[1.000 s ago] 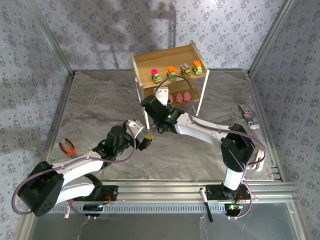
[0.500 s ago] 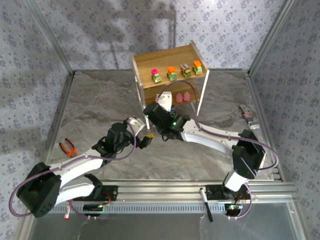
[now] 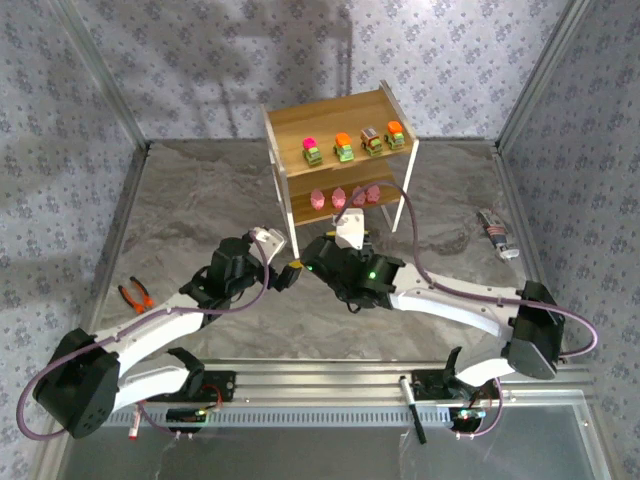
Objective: Place and organize the plastic toys onto the shelf
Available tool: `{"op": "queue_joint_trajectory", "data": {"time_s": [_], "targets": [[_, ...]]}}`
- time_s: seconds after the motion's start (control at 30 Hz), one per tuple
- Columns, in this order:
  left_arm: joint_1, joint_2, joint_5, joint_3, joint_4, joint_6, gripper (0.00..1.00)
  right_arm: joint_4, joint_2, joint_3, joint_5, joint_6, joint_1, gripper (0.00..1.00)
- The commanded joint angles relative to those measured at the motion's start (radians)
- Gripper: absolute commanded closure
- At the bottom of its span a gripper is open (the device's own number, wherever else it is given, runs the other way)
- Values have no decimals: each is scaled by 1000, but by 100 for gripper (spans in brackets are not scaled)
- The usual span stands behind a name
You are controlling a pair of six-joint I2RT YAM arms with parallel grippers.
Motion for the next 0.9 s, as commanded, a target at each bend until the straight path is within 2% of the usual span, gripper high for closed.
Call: {"op": "queue_joint_trajectory", "data": {"time_s": [0.0,0.23,0.43,0.73,0.87], "targets": [[20,-23,19,39,-61,-4,0,-135,-76,-39,82,77,13,43],[64,-46,46,39,-137,-10,0,-338,-226,-114,149,187,30,31],[81,-50,49,49,-187,-21,0,-475,-387,-167,196,231,14,26],[130,-59,46,57,-211,-24,0,-559,-530,-190,195,182,-91,17],[153,-67,45,57,-225,-21,0,-552,-590,-216,180,138,-183,13]]}}
